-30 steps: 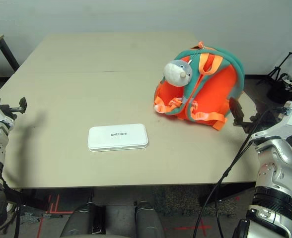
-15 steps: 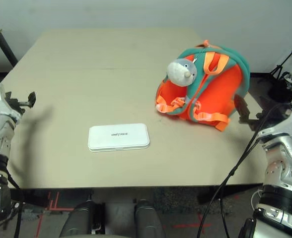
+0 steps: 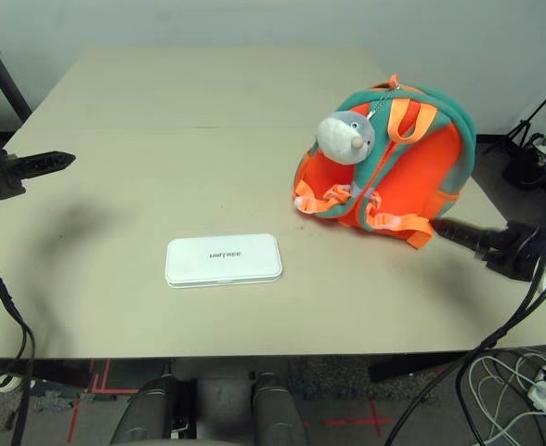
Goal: Put the pencil case into the backpack and zip it.
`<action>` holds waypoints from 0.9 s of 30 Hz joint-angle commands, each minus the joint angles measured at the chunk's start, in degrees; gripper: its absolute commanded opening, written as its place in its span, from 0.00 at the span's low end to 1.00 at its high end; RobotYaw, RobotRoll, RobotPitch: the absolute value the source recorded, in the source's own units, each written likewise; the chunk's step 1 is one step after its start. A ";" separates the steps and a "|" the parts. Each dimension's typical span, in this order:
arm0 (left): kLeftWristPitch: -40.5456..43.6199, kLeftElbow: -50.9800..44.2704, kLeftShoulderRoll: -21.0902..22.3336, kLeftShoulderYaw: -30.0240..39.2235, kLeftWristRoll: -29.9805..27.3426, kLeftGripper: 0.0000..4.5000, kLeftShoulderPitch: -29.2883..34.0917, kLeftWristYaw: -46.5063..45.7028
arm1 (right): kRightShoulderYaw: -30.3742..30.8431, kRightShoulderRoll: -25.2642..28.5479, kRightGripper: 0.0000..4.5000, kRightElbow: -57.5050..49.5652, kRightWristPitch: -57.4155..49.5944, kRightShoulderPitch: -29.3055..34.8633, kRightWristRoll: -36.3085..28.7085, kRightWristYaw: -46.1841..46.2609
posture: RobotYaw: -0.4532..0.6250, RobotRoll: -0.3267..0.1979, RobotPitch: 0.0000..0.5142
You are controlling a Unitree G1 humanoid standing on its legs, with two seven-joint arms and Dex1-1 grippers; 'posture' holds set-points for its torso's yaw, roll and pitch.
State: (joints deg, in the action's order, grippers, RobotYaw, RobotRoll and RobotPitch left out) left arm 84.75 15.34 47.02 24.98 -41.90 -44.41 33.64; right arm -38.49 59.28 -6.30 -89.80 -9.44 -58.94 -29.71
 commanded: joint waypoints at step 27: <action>7.74 4.34 -15.37 -5.77 -15.38 1.00 8.11 -13.82 | 24.02 -20.85 0.00 6.42 -2.70 -18.56 2.03 11.47 | 0.42 0.62 0.14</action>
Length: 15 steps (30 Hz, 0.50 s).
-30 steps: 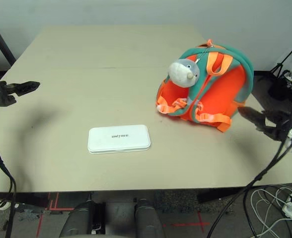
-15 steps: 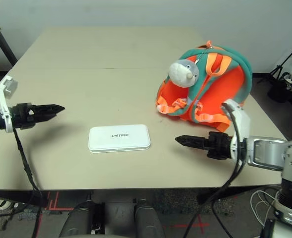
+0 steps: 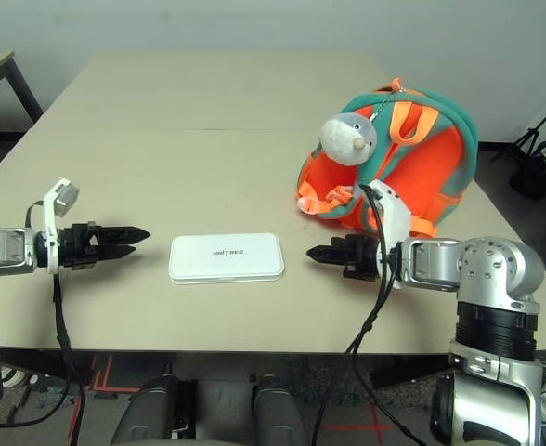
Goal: Put the pencil case into the backpack and zip it.
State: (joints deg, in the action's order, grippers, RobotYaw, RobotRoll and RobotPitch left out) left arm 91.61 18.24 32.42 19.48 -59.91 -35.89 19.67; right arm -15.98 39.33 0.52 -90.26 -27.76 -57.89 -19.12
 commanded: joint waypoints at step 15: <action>0.88 8.97 -3.26 -2.22 8.22 1.00 -2.66 4.52 | 2.38 -6.38 0.00 -0.58 -0.99 -1.14 10.21 2.34 | 0.41 0.62 0.17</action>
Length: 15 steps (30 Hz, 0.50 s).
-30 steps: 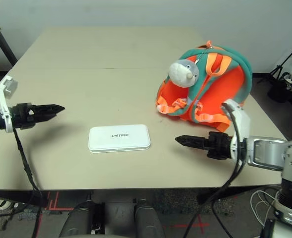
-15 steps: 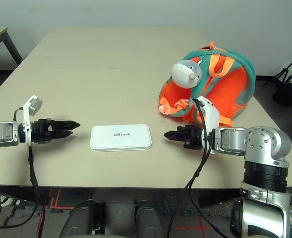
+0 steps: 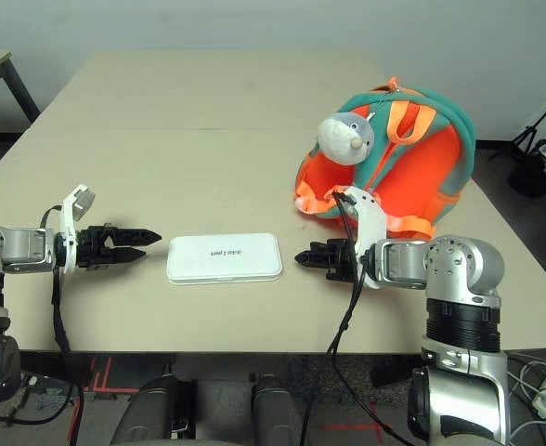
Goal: Put the pencil case into the backpack and zip it.
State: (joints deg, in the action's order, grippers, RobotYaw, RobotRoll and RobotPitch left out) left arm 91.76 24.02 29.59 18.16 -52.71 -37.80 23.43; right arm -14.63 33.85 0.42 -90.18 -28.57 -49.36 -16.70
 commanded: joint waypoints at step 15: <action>0.74 10.19 -2.30 -6.90 3.07 1.00 -3.26 5.43 | 4.14 -3.46 0.00 0.79 1.80 -2.18 7.75 -2.94 | 0.39 0.62 0.18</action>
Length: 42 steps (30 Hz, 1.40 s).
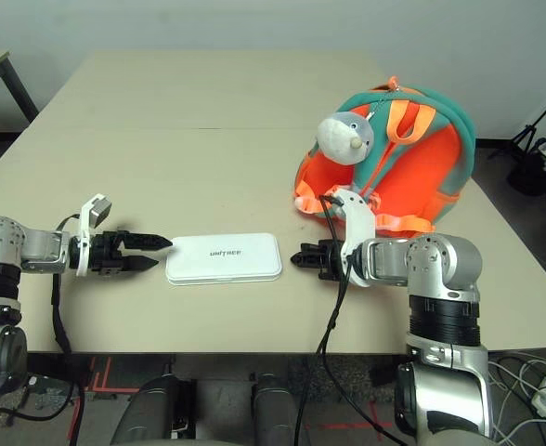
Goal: Put the pencil case into the backpack and zip it.
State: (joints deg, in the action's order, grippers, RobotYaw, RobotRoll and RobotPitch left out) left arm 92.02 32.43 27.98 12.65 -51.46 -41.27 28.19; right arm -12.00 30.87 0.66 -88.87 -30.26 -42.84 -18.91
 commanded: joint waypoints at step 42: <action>-1.12 -6.27 -1.19 -3.81 6.61 0.32 1.02 13.09 | 4.49 -5.78 0.10 -1.19 3.87 -3.61 7.23 -6.08 | 0.39 0.62 0.16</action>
State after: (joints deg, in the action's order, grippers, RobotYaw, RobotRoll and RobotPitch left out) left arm 90.02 28.00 26.64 10.60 -45.44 -41.00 41.82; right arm -7.47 25.45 1.89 -86.02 -33.96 -34.02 -22.87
